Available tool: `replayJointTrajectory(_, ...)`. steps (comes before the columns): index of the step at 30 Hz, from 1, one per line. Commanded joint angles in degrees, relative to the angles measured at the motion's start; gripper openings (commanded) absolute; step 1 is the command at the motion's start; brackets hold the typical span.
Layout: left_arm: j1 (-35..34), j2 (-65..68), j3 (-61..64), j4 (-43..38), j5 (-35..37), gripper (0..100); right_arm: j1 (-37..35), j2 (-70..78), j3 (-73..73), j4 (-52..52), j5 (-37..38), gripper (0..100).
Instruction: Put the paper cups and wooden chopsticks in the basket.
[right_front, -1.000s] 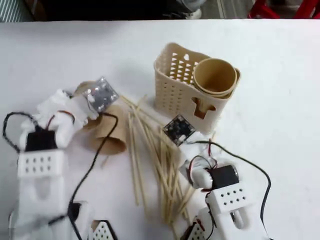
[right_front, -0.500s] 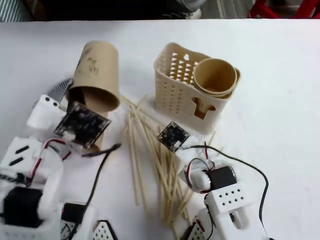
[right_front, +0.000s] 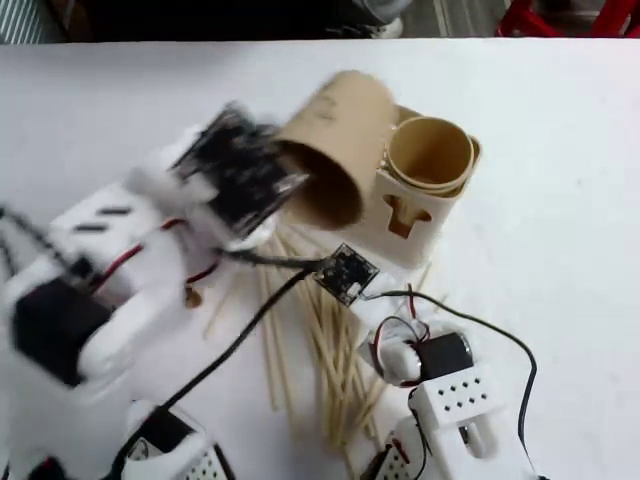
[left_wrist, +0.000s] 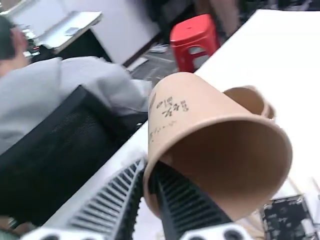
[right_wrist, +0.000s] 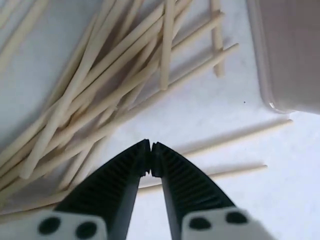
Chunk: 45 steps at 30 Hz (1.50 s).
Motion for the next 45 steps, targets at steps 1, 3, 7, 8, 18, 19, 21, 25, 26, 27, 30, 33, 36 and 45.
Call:
replayJointTrajectory(1, 4.79, 8.48, -6.68, -0.09, 0.97, 2, -0.31, -0.57, -0.26, -0.75, 0.26, 2.0)
replayJointTrajectory(3, 6.37, 12.18, -8.00, -0.09, 0.70, 2, -0.31, -0.57, -0.26, -0.84, 0.26, 2.1)
replayJointTrajectory(7, 8.31, 19.30, -11.08, -0.09, 0.44, 2, -0.31, -0.57, -0.26, -0.84, 0.18, 2.1)
replayJointTrajectory(8, 8.48, 21.14, -12.13, -0.09, 0.44, 2, -0.31, -0.57, -0.26, -0.84, 0.18, 2.1)
replayJointTrajectory(18, 8.31, 33.54, -20.75, 0.35, 0.44, 2, -0.31, -0.48, -0.26, -0.84, 0.09, 2.1)
replayJointTrajectory(19, 8.31, 33.98, -21.27, 0.35, 0.44, 3, -0.31, -0.48, -0.26, -0.84, 0.09, 2.1)
replayJointTrajectory(21, 8.31, 34.51, -21.98, 0.26, 0.70, 8, -0.31, -0.48, -0.26, -0.84, 0.09, 2.1)
replayJointTrajectory(25, 7.87, 35.65, -22.07, -0.53, 3.60, 20, -0.31, -0.48, -0.26, -0.84, 0.09, 2.2)
replayJointTrajectory(26, 7.34, 36.09, -22.07, -1.49, 4.75, 20, -0.31, -0.40, -0.26, -0.84, 0.09, 2.2)
replayJointTrajectory(27, 7.08, 36.44, -22.07, -2.46, 5.36, 21, -0.31, -0.40, -0.26, -1.01, 0.09, 2.2)
replayJointTrajectory(30, 6.20, 37.14, -22.07, -6.15, 5.71, 21, -0.31, -0.40, 0.44, -1.63, 0.09, 2.2)
replayJointTrajectory(33, 6.02, 37.58, -22.07, -9.85, 5.71, 21, -2.24, -0.48, 1.76, -2.95, 0.09, 2.0)
replayJointTrajectory(36, 6.02, 37.58, -21.80, -13.10, 5.71, 20, -3.74, -0.57, 2.55, -3.21, 0.18, 2.0)
replayJointTrajectory(45, 2.95, 38.37, -21.45, -20.13, 5.80, 20, -3.65, -0.57, 2.55, -3.21, 0.26, 2.0)
